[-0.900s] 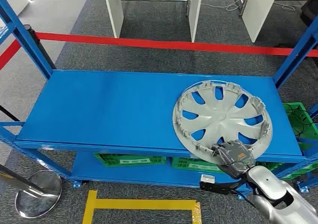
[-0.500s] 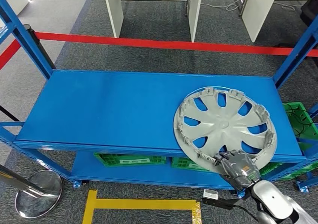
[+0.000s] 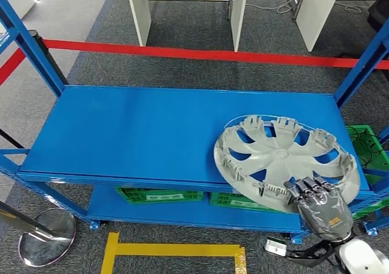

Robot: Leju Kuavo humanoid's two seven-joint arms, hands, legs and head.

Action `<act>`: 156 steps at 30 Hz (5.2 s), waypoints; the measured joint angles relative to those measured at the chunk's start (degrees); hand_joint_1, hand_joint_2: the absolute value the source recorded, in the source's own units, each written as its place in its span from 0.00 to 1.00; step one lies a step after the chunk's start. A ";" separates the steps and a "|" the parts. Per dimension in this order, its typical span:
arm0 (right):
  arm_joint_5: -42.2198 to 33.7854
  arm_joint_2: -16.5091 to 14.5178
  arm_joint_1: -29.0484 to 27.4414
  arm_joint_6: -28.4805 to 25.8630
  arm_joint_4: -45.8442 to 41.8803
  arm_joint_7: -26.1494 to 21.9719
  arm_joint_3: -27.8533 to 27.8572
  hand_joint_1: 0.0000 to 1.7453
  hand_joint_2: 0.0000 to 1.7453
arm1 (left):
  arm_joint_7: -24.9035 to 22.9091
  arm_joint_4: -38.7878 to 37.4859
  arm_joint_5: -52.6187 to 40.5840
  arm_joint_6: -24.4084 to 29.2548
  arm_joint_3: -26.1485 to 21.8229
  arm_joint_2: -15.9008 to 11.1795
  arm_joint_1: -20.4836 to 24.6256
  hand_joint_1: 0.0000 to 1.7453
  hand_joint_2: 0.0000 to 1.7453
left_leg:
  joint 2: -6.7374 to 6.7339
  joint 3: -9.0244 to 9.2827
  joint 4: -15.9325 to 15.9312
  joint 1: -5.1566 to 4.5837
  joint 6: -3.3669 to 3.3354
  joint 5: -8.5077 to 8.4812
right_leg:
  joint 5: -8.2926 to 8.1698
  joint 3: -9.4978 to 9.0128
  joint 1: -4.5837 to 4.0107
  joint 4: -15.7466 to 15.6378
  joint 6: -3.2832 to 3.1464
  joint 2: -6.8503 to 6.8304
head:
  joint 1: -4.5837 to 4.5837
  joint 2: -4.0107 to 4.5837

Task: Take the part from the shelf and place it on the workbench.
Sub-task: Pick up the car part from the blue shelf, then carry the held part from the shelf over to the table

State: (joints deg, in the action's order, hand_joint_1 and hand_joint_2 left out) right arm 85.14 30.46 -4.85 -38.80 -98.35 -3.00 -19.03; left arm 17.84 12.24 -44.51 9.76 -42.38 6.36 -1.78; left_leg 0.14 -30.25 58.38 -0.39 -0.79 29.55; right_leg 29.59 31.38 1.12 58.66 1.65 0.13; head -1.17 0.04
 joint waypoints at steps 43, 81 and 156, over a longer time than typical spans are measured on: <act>4.65 -5.67 -3.36 -0.80 -22.34 -17.37 14.84 1.00 1.00 | 6.80 -0.17 -6.55 0.25 4.45 0.04 -0.57 0.00 1.00 | 0.00 -0.11 -0.01 0.00 0.00 0.00 | 0.03 0.13 -0.01 0.00 -0.02 0.02 | -0.01 0.00; 4.74 -8.92 -4.71 -0.76 -29.14 -20.01 18.62 1.00 1.00 | 9.50 -0.46 -8.36 0.29 5.79 0.08 -0.56 0.00 1.00 | 0.00 -0.10 0.00 -0.01 0.00 0.00 | 0.02 0.11 0.00 0.00 -0.02 0.01 | 0.00 0.00; -14.00 -18.07 -2.44 -0.74 -31.20 -28.07 9.90 1.00 1.00 | 9.29 -0.75 -10.47 -1.96 5.81 0.43 0.09 0.00 1.00 | -0.02 -2.39 0.81 0.38 0.84 -1.93 | 0.88 -1.05 0.57 0.33 0.59 0.05 | 0.30 0.00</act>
State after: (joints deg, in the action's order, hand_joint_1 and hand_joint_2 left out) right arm 71.14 12.39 -7.29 -39.54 -129.55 -31.07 -9.13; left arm 27.12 11.49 -54.98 7.80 -36.57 6.79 -1.69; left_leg 0.13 -32.64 59.19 -0.01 0.05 27.62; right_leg 30.47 30.32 1.69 58.99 2.24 0.17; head -0.87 0.04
